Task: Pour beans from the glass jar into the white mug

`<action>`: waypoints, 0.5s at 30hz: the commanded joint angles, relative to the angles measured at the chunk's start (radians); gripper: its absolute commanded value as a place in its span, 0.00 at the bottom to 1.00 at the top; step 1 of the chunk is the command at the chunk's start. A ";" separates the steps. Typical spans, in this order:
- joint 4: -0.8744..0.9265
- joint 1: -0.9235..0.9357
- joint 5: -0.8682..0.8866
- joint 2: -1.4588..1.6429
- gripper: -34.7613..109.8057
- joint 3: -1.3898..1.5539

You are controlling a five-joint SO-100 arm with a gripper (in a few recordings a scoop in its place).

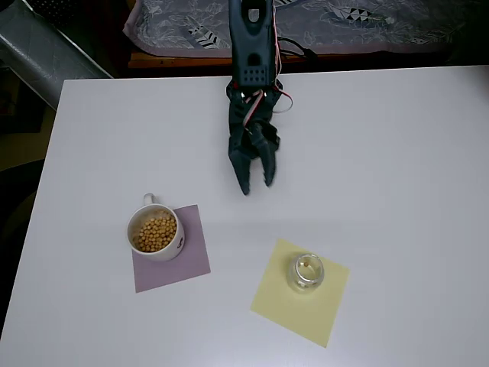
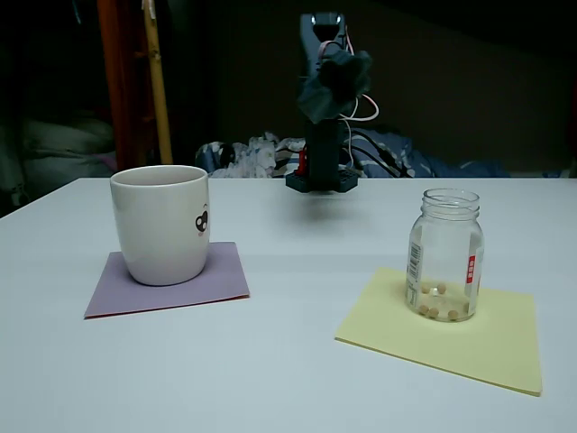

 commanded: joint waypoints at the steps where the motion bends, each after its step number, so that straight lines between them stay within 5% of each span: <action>1: 0.371 0.029 0.092 0.391 0.39 0.052; 9: 1.127 0.087 0.255 0.994 0.40 0.124; 15: 1.347 0.124 0.403 1.029 0.42 0.118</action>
